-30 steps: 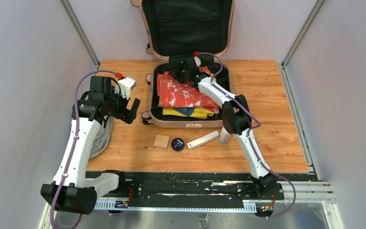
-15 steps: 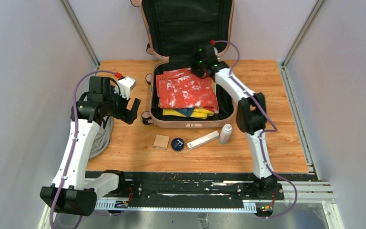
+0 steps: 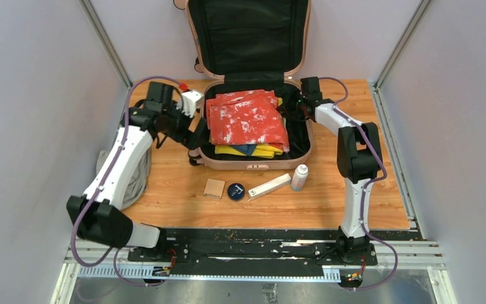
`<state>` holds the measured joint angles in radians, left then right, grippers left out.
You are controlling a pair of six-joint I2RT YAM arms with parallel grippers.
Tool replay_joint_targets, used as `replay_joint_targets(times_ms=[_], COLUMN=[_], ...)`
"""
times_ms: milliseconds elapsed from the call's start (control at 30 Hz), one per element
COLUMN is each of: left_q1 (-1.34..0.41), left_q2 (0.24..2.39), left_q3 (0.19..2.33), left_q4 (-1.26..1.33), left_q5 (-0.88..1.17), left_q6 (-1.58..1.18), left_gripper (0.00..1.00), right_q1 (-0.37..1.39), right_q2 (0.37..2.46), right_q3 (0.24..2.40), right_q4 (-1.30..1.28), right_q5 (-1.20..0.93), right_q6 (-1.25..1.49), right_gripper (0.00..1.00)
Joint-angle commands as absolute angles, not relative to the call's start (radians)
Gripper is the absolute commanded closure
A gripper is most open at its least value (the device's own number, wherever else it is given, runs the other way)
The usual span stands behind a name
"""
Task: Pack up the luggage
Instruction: Place the clothes in the luggage.
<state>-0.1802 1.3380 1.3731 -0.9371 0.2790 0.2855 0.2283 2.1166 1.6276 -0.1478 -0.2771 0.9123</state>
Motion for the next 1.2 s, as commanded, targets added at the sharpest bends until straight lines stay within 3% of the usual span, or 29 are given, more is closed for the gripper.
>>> replay_joint_targets(times_ms=[0, 267, 467, 733, 1000, 1167], left_q1=[-0.293, -0.390, -0.396, -0.396, -0.396, -0.395], left_q2=[1.473, 1.777, 1.912, 1.943, 1.885, 1.821], left_q3=[1.476, 1.678, 1.755, 1.674, 1.600, 1.575], left_q4=[-0.846, -0.780, -0.745, -0.655, -0.574, -0.575], left_q5=[0.244, 0.074, 0.002, -0.116, -0.161, -0.145], left_q6=[0.250, 0.290, 0.325, 0.399, 0.403, 0.399], left_gripper=[0.00, 0.00, 0.00, 0.00, 0.00, 0.00], right_q1=[0.256, 0.253, 0.261, 0.320, 0.315, 0.340], right_q2=[2.106, 1.909, 1.827, 2.042, 2.124, 2.065], right_q3=[1.509, 1.432, 1.549, 1.753, 1.607, 1.674], right_q4=[-0.270, -0.335, -0.400, -0.399, -0.395, -0.398], right_q5=[-0.337, -0.184, -0.130, -0.322, -0.250, -0.267], right_q6=[0.874, 0.835, 0.780, 0.773, 0.811, 0.792], right_gripper=[0.61, 0.58, 0.57, 0.59, 0.59, 0.47])
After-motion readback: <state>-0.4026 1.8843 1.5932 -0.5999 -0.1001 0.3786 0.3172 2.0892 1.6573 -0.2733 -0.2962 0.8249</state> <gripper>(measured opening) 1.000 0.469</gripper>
